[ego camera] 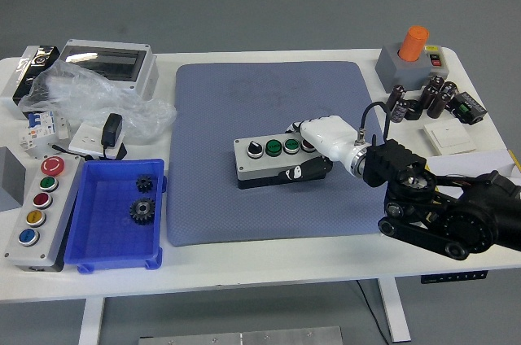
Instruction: Pick up the button,place it on the desk,press the button,press the button
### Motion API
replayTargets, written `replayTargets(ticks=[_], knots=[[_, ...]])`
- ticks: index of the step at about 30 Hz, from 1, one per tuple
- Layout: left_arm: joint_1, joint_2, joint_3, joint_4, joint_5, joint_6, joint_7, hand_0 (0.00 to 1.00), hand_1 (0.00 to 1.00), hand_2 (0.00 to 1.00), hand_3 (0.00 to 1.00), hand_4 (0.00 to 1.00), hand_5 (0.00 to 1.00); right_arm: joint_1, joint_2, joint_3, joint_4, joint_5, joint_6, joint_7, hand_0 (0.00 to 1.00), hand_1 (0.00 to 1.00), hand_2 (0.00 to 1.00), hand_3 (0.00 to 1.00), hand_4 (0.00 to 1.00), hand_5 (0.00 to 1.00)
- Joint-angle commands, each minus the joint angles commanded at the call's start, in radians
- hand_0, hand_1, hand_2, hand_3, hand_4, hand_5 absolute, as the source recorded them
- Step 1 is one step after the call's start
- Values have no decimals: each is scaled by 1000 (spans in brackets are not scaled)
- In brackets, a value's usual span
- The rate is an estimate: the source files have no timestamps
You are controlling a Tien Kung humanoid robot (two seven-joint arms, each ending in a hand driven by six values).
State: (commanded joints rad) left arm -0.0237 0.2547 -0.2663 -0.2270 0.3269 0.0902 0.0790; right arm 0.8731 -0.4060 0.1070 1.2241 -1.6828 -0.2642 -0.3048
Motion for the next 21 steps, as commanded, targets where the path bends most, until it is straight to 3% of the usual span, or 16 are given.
replayTargets(ticks=[21], knots=[[2, -2, 4, 1, -3, 2, -3, 666, 680, 603, 616, 580, 399, -8, -12, 13, 32, 19, 30, -82, 558, 730, 789, 822, 998, 689]])
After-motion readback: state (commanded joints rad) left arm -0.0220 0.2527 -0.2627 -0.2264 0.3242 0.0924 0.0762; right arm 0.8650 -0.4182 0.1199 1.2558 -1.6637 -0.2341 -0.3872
